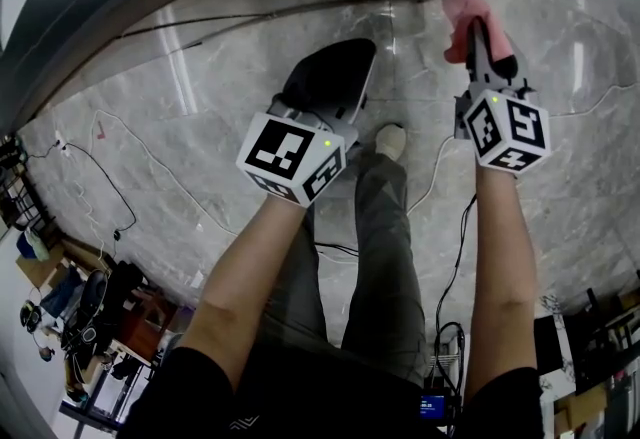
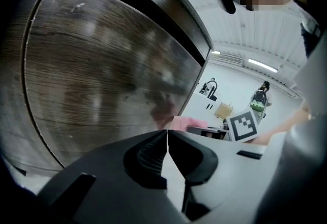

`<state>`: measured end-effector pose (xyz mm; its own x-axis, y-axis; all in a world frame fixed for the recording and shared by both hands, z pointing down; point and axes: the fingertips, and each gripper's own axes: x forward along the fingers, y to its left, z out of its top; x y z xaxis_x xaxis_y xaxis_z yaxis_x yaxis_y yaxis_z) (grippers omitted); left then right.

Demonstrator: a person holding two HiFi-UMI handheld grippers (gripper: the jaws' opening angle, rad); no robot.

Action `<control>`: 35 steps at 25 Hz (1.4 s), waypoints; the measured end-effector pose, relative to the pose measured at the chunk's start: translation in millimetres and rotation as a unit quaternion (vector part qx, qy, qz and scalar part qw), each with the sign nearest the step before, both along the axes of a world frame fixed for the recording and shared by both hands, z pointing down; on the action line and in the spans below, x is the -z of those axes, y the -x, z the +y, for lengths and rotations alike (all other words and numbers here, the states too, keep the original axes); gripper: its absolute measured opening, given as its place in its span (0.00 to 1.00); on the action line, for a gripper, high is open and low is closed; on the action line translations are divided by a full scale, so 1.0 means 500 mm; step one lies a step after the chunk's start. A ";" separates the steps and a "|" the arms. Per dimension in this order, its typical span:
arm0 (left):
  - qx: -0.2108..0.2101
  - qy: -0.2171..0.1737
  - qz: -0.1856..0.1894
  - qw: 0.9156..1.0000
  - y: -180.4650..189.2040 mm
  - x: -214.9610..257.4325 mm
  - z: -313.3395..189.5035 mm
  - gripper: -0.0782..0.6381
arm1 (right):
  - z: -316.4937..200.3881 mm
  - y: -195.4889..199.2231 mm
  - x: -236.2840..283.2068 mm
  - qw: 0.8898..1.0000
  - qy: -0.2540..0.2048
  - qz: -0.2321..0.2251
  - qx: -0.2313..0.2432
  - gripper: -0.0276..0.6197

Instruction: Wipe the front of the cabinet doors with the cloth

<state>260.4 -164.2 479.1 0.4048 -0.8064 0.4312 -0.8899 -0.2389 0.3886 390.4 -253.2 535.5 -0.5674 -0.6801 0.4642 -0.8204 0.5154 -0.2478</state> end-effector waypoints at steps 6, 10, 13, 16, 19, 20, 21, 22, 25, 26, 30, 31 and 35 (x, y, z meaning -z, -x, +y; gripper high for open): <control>0.006 -0.003 -0.004 1.000 0.063 0.017 0.020 0.13 | 0.039 0.059 0.033 1.000 0.000 -0.015 0.004 0.11; 0.015 -0.003 -0.011 1.000 0.113 0.029 0.048 0.13 | 0.070 0.115 0.055 1.000 -0.002 -0.021 0.023 0.11; 0.026 -0.005 -0.015 1.000 0.161 0.038 0.067 0.13 | 0.091 0.169 0.064 0.999 -0.001 -0.025 0.038 0.11; 0.038 -0.013 -0.016 0.999 0.210 0.049 0.088 0.13 | 0.114 0.226 0.071 0.998 -0.002 -0.029 0.054 0.11; 0.056 -0.017 -0.015 0.998 0.270 0.053 0.115 0.13 | 0.139 0.295 0.076 0.997 -0.001 -0.032 0.074 0.11; 0.062 -0.016 -0.014 0.998 0.291 0.053 0.126 0.13 | 0.149 0.318 0.079 0.996 -0.001 -0.032 0.082 0.11; 0.068 -0.014 -0.015 0.998 0.310 0.053 0.137 0.13 | 0.159 0.340 0.082 0.995 0.000 -0.031 0.091 0.11; 0.072 -0.011 -0.017 0.997 0.328 0.053 0.149 0.13 | 0.169 0.361 0.084 0.995 0.000 -0.030 0.099 0.11; 0.093 -0.007 -0.020 0.995 0.384 0.052 0.182 0.13 | 0.191 0.420 0.089 0.992 0.002 -0.028 0.122 0.11; 0.102 -0.006 -0.019 0.995 0.404 0.052 0.191 0.13 | 0.196 0.440 0.092 0.991 0.002 -0.028 0.129 0.11; 0.139 -0.007 -0.013 0.990 0.475 0.069 0.220 0.13 | 0.222 0.514 0.117 0.988 0.001 -0.029 0.153 0.11; 0.145 -0.008 -0.012 0.989 0.486 0.077 0.229 0.13 | 0.234 0.528 0.125 0.987 0.001 -0.030 0.159 0.11; 0.160 -0.011 -0.012 0.987 0.525 0.099 0.275 0.13 | 0.295 0.593 0.156 0.982 0.001 -0.035 0.187 0.11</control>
<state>-2.2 -26.8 429.8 0.1177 -0.9004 0.4189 -0.9302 0.0477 0.3640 94.0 -105.5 457.6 -0.8081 -0.4165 0.4166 -0.5544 0.7768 -0.2987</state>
